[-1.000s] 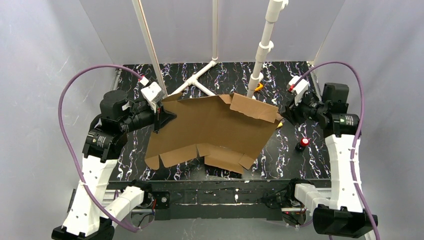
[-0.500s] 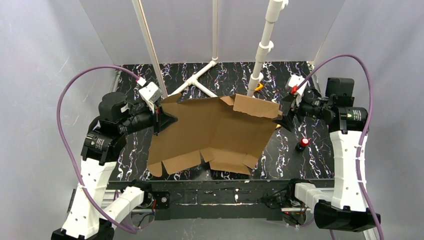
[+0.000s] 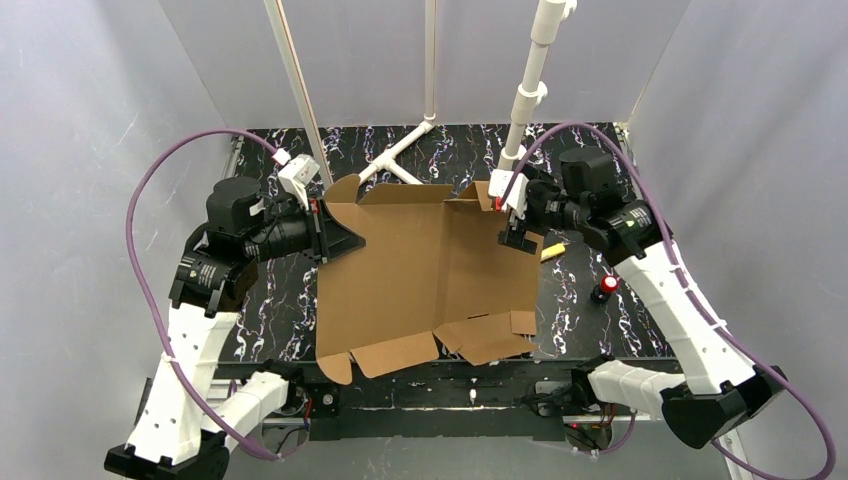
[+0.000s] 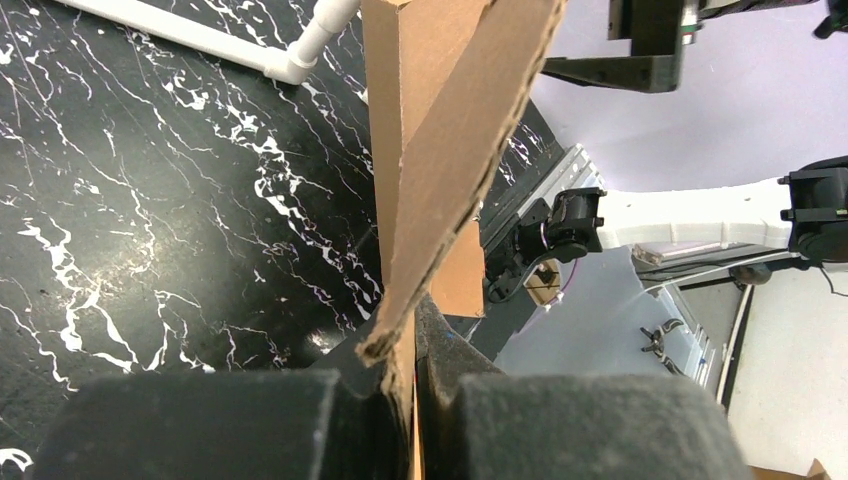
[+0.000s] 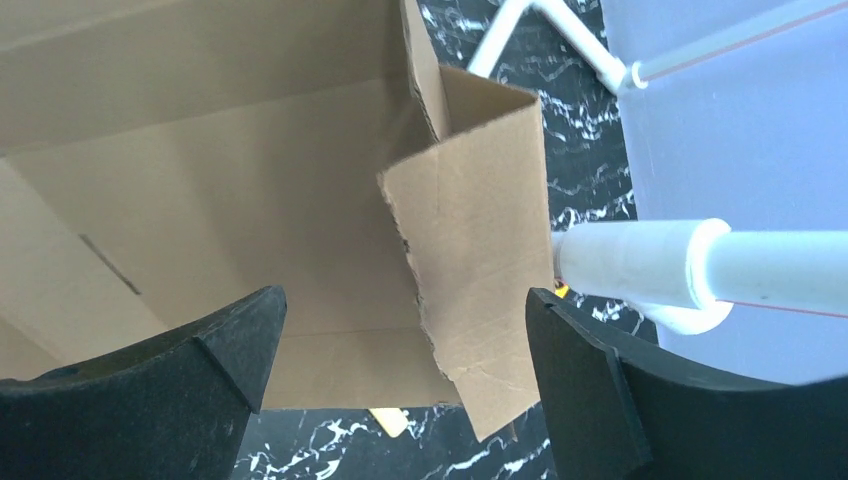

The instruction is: Fold the paper box

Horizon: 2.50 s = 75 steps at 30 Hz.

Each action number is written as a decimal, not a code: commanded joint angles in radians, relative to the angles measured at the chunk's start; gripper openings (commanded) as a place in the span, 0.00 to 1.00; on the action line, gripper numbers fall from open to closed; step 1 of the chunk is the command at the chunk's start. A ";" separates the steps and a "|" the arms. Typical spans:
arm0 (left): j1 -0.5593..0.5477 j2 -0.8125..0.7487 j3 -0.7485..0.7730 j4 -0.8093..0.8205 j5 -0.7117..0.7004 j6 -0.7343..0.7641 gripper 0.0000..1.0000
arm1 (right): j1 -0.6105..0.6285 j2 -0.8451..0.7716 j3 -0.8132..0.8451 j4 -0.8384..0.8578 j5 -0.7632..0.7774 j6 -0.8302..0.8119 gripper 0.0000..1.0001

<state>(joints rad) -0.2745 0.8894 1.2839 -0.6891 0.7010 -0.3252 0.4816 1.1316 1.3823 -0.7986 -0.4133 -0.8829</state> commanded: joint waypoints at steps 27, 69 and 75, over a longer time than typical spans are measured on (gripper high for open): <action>-0.005 0.085 0.073 -0.062 0.018 0.092 0.00 | -0.024 -0.058 -0.205 0.379 0.263 0.176 0.01; -0.005 0.156 0.420 -0.149 -0.052 0.375 0.00 | -0.250 -0.058 -0.106 0.263 -0.355 0.516 0.01; -0.007 0.123 0.379 -0.150 -0.025 0.362 0.00 | -0.321 -0.022 -0.069 0.159 -0.477 0.420 0.01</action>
<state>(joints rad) -0.2836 1.0306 1.6672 -0.9226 0.6590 0.0414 0.1970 1.0897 1.2472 -0.5785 -0.7216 -0.4141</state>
